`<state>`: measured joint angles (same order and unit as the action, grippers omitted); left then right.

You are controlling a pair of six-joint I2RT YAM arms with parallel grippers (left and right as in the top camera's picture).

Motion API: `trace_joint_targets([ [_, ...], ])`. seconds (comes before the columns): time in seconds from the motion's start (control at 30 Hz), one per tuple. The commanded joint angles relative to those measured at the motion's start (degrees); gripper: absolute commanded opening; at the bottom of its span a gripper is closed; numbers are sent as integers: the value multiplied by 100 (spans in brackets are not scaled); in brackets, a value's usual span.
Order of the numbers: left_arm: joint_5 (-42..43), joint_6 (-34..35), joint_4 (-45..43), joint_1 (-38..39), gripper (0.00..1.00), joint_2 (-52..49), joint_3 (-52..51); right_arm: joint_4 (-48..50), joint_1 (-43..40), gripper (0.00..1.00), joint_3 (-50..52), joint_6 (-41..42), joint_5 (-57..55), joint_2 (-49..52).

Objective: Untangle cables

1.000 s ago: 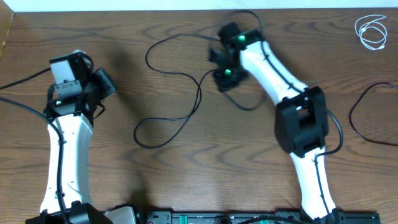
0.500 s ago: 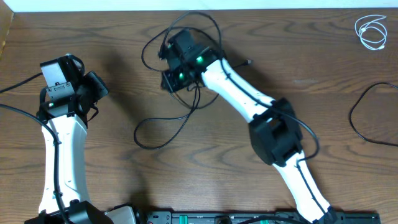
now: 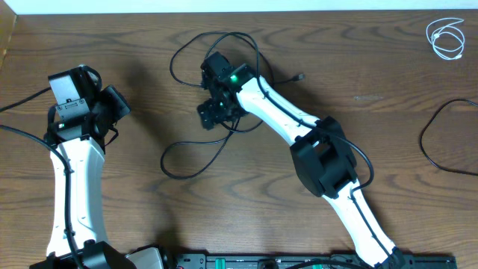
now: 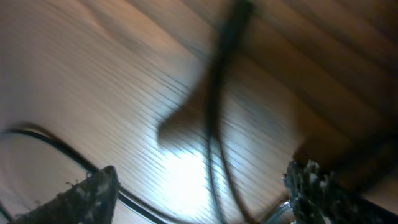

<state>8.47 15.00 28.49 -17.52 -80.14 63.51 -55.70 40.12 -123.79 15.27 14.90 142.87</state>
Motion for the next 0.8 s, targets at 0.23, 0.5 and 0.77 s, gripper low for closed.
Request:
trace_joint_targets([
  [0.23, -50, 11, 20, -20, 47, -72, 122, -815, 170, 74, -90, 916, -1860, -216],
  [0.5, -4, 13, 61, -20, 47, -72, 122, -1145, 179, 75, -79, 916, -2741, -212],
  [0.77, -4, 13, 103, -20, 47, -72, 122, -1718, -238, 75, -4, 907, -2809, -212],
])
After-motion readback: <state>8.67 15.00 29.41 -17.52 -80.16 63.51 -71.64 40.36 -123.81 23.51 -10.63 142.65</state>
